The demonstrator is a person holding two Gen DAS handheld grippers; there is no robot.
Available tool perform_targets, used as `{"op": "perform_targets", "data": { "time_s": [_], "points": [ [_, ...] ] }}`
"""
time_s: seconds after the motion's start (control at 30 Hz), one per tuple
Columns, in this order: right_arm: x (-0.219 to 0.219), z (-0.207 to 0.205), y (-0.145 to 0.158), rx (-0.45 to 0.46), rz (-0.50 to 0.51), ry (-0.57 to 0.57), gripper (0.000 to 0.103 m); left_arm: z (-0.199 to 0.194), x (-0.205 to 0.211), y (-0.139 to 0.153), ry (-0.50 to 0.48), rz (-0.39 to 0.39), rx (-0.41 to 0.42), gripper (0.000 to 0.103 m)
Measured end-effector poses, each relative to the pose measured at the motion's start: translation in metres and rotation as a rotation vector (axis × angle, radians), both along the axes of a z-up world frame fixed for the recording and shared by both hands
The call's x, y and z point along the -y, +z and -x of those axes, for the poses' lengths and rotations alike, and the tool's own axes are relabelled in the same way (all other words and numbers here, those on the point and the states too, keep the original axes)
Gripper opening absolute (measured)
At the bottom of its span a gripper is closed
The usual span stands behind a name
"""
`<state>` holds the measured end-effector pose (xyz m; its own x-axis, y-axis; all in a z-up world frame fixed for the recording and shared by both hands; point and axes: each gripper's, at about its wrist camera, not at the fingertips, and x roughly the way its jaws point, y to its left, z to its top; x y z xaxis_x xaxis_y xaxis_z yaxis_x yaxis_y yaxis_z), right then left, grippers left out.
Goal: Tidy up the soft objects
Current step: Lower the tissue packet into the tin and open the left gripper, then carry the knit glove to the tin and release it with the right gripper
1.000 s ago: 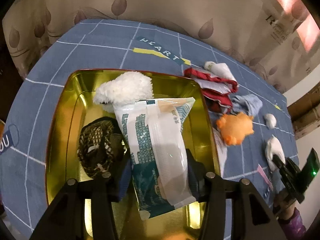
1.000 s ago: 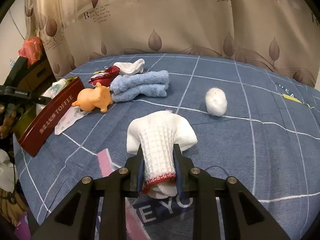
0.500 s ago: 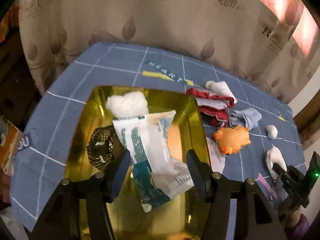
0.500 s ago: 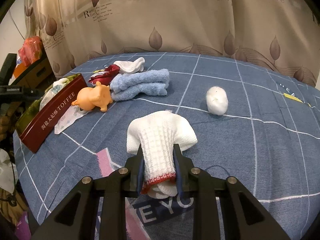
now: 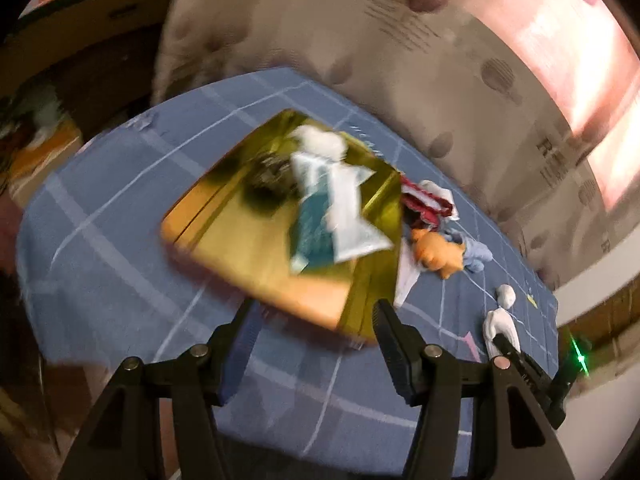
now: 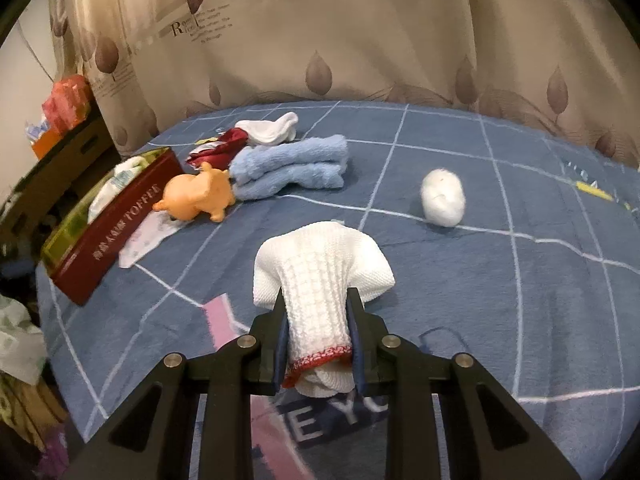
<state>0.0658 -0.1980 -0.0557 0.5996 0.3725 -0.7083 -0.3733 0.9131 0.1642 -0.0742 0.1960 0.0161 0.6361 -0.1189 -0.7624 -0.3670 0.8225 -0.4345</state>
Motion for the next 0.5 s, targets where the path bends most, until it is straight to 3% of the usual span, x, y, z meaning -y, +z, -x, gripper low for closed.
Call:
{"op": "perform_targets", "data": {
  "time_s": [0.1,0.2,0.37,0.5],
  "points": [
    [-0.002,0.003,0.006,-0.023,-0.035,0.007,0.023,0.027,-0.003,-0.003,0.066,-0.002,0.023,0.06],
    [-0.009,0.006,0.019,-0.032,-0.07,0.024,0.023,0.036,0.002,-0.001,0.087,-0.103,0.033,0.06],
    [-0.041,0.01,0.055,-0.006,-0.106,0.093,0.023,0.033,0.011,0.0,0.052,-0.189,0.035,0.06],
    [-0.092,0.001,0.082,-0.006,-0.135,0.187,0.023,0.033,0.016,0.004,0.041,-0.264,0.044,0.06]
  ]
}}
